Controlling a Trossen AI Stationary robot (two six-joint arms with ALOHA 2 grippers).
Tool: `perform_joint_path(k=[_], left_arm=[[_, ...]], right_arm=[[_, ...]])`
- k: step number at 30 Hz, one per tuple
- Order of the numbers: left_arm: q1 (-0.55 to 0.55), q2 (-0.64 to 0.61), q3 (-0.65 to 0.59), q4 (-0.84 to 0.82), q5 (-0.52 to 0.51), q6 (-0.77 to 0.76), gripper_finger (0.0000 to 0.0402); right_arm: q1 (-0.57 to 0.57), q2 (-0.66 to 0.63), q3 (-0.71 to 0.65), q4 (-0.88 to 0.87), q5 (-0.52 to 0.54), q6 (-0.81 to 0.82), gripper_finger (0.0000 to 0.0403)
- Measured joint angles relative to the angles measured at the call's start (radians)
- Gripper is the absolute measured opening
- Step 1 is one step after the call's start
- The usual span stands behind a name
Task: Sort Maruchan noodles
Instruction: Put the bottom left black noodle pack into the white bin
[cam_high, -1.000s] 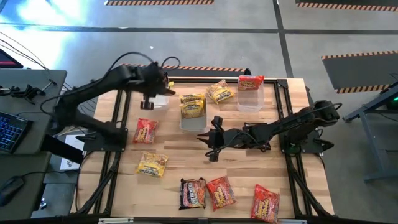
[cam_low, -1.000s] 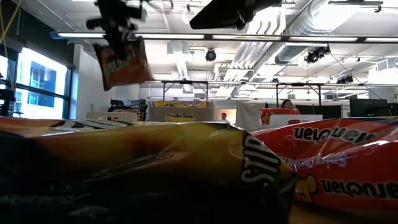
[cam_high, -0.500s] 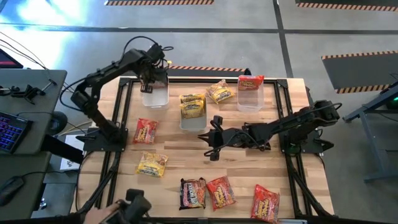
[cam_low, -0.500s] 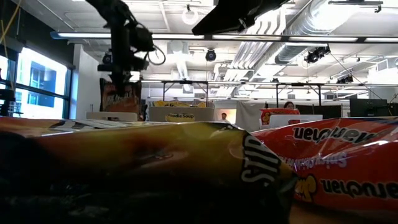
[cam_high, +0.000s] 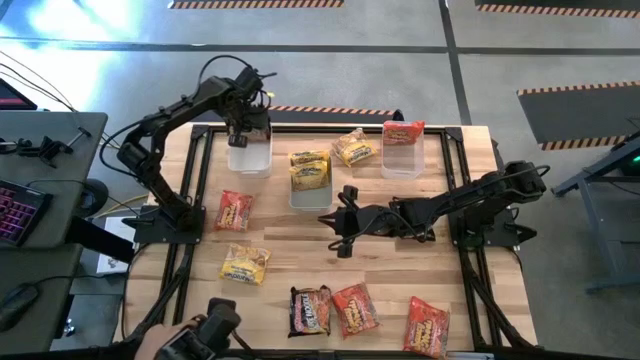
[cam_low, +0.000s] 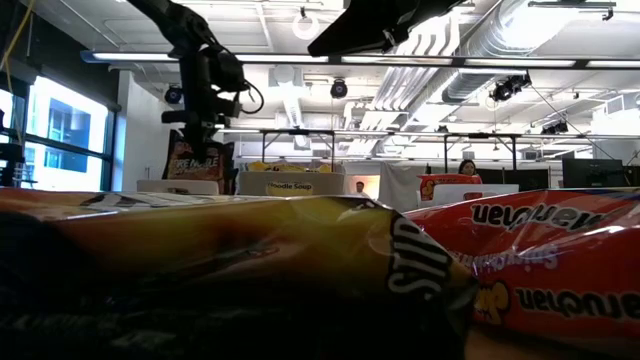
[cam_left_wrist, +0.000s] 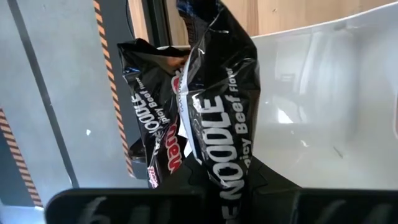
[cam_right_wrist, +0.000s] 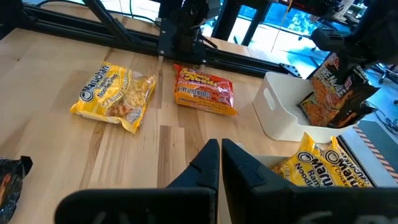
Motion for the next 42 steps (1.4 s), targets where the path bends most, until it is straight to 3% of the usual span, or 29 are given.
perform_joint_path(k=[12,25,38,42], left_arm=[[0.015,-0.004,0.003,0.010,0.109,-0.014,0.0013],[0.009,-0.003,0.102,-0.024,0.241,-0.052,0.0010],[0.003,0.036,0.102,-0.039,0.226,-0.086,0.0009],[0.000,0.068,0.102,-0.033,0.180,-0.087,0.0009]], right_arm=[[0.000,0.000,0.000,0.000,-0.004,0.000,0.0000],[0.000,0.000,0.000,0.000,-0.003,0.000,0.0000],[0.000,0.000,-0.001,0.000,-0.001,0.000,0.0000],[0.000,0.000,-0.001,0.000,0.001,0.000,0.0000]])
